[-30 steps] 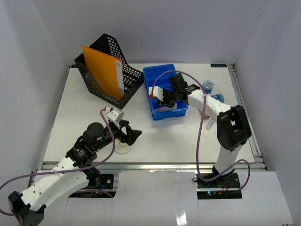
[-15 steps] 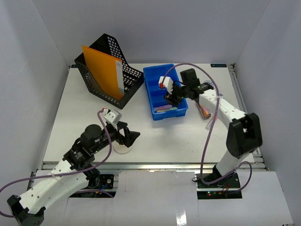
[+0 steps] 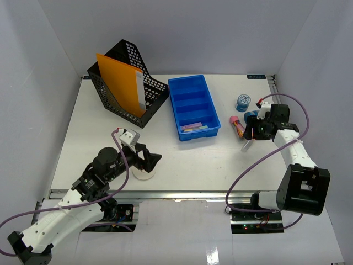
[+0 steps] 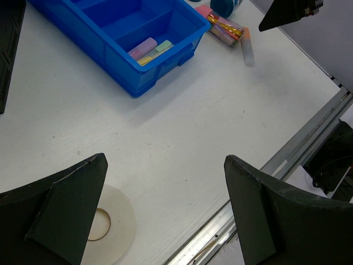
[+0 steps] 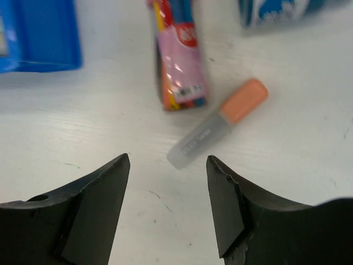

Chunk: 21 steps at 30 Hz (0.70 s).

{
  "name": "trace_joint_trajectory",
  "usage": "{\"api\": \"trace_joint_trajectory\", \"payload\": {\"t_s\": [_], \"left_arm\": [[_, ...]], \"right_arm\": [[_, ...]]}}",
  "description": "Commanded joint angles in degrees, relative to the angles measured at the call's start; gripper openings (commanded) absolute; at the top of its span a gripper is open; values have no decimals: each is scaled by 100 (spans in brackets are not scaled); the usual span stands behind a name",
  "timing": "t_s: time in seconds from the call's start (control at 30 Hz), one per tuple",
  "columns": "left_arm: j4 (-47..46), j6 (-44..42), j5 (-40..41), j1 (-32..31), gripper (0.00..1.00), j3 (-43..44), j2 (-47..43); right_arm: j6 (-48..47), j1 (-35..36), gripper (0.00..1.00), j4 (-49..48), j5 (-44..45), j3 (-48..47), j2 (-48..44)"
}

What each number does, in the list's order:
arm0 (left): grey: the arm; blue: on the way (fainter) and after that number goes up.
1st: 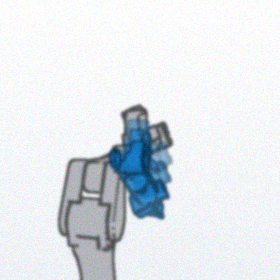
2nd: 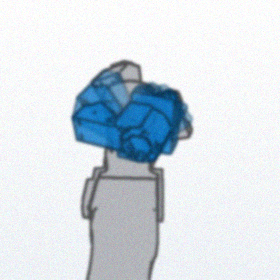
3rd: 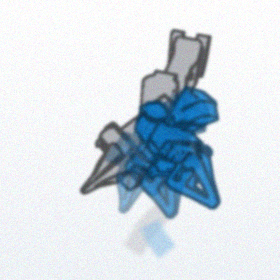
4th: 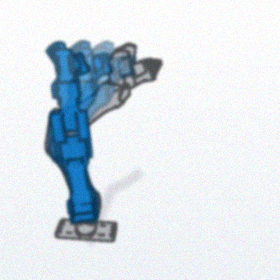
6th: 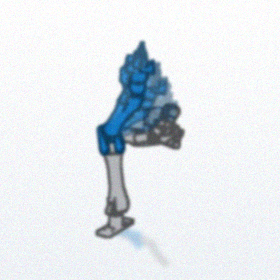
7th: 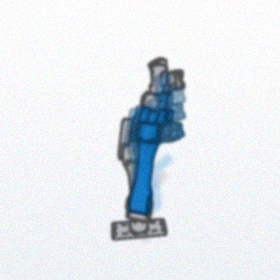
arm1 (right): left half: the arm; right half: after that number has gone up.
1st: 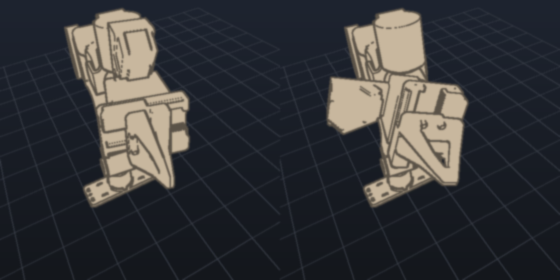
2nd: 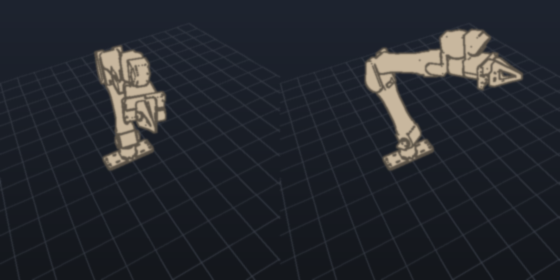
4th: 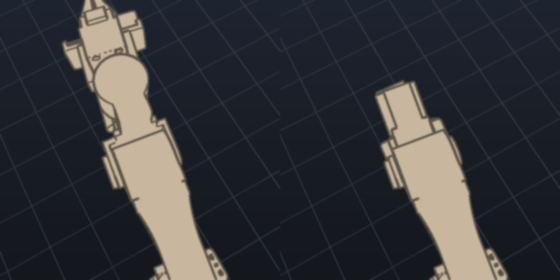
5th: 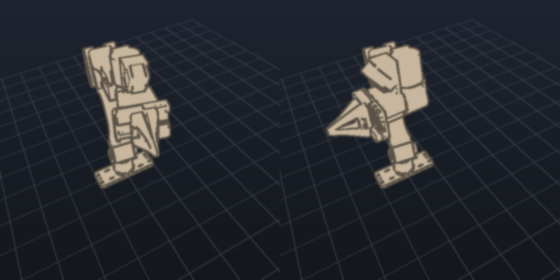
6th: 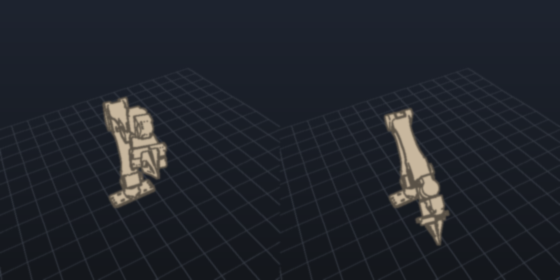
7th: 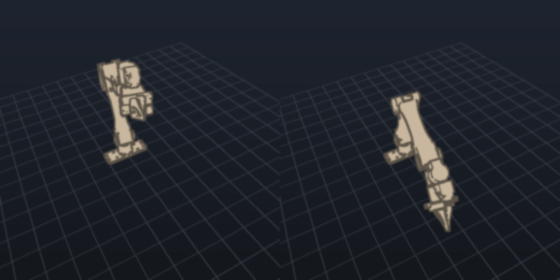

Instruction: Organize the desk

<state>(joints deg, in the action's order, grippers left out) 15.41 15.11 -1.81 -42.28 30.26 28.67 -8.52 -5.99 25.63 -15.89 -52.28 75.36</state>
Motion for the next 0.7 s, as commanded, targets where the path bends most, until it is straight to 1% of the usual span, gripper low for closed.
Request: {"api": "trace_joint_trajectory", "payload": {"t_s": [0.0,0.13,0.37,0.67], "left_arm": [[64,37,93,9,98,173,-111],[68,36,93,9,98,173,-175],[50,35,93,9,98,156,-185],[66,44,93,9,98,156,-119]], "right_arm": [[1030,-285,64,-30,772,146,-28],[1230,-398,61,-209,888,253,342],[1444,-490,56,-468,671,37,1109],[1684,-482,56,-759,615,-267,1862]]}}
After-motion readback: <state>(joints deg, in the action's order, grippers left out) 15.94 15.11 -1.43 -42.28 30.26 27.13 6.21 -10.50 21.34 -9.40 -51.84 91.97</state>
